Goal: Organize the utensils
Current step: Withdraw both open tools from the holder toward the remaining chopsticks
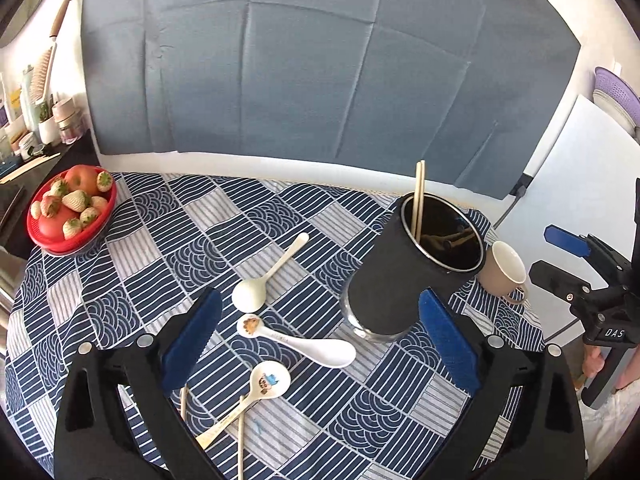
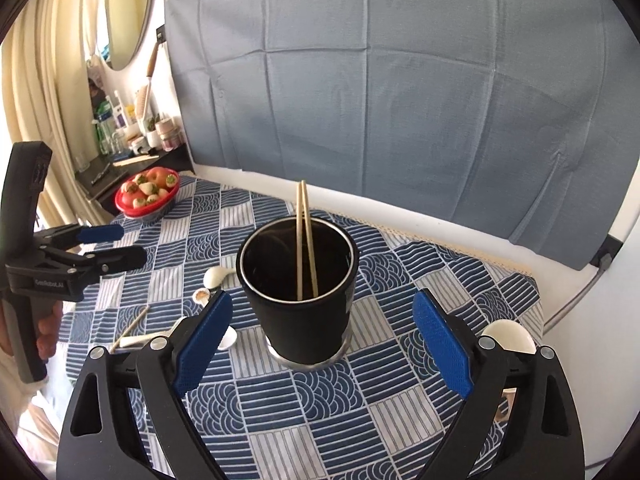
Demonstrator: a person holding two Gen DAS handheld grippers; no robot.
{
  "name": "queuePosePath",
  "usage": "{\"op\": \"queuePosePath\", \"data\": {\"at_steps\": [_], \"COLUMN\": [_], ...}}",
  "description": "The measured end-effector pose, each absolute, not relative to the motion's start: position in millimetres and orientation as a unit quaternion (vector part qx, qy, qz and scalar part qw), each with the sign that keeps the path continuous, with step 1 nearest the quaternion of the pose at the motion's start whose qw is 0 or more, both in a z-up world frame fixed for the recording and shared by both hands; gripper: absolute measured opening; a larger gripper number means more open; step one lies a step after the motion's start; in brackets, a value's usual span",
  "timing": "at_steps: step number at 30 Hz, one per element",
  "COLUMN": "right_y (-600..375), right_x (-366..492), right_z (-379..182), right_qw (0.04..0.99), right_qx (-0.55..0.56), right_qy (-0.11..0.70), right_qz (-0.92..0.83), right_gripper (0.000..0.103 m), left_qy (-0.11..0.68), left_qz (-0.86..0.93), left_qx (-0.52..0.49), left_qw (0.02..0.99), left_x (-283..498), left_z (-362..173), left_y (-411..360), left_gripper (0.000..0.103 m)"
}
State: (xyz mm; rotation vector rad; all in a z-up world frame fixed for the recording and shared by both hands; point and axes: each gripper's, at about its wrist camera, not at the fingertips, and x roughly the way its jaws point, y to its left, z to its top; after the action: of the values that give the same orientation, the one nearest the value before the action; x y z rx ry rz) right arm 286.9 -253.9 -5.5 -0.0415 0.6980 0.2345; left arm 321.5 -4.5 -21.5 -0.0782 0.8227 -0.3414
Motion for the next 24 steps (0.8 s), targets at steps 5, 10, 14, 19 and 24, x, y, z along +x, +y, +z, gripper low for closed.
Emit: {"op": "queuePosePath", "data": {"at_steps": [5,10,14,19,24], "right_y": [-246,-236,-227,-211,-191], "right_x": [285,282,282,282,278], "right_z": [-14,-21,-26,-30,-38], "right_qw": [0.928,0.923,0.92,0.917,0.911], "right_qx": [-0.031,-0.037,-0.041,-0.04,-0.03], "right_qy": [0.352,0.361,0.37,0.38,0.398], "right_qz": [0.122,0.124,0.12,0.111,0.104], "right_gripper": [0.087,0.088,0.088,0.088,0.088], "left_qy": [0.407,0.419,0.425,0.439,0.458], "left_qz": [-0.137,-0.118,-0.108,-0.11,-0.114], "left_qx": [-0.044,-0.05,-0.05,-0.043,-0.035], "left_qw": [0.902,0.899,0.897,0.891,0.881], "left_x": [313,312,312,315,316], "left_z": [-28,-38,-43,-51,-59], "left_y": [19,43,58,76,95], "left_gripper": [0.097,0.097,0.097,0.097,0.097]}}
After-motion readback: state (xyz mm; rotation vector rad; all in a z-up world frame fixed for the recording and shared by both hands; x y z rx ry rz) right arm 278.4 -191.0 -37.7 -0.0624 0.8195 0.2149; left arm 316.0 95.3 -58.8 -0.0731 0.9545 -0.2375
